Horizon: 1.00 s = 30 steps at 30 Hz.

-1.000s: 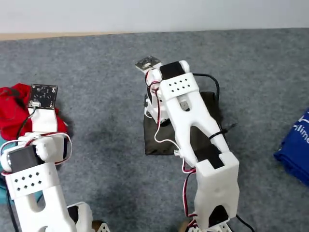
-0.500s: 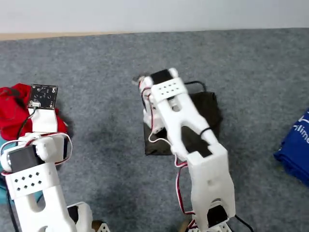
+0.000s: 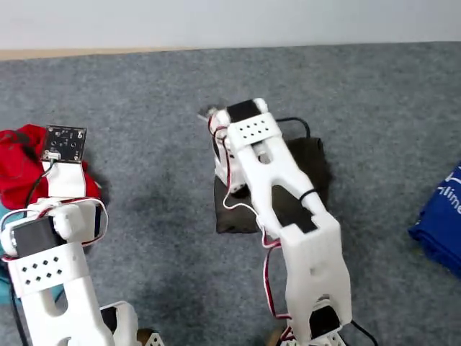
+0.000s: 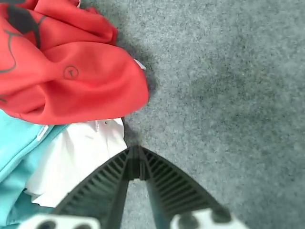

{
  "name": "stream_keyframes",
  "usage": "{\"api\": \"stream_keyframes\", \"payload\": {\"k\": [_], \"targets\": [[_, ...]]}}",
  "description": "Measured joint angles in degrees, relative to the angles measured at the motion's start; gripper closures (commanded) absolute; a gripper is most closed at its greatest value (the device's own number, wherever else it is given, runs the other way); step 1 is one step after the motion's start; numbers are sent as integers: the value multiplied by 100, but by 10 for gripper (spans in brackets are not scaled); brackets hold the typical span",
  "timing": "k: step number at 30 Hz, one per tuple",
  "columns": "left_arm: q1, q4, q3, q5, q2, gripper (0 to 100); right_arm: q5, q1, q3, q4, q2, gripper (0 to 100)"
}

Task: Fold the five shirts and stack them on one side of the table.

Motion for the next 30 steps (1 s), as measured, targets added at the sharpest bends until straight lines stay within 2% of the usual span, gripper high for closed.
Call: {"api": "stream_keyframes", "payload": {"k": [9,16,20,30], "targets": [[0,0,0,0,0,992,18,-475,1714,-44,-888,988],[0,0,0,0,0,992,18,-510,2875,-1266,-888,988],[0,0,0,0,0,992,18,-519,2831,-1336,-844,988],[0,0,0,0,0,992,18,-738,1644,-9,-1565,988]]}}
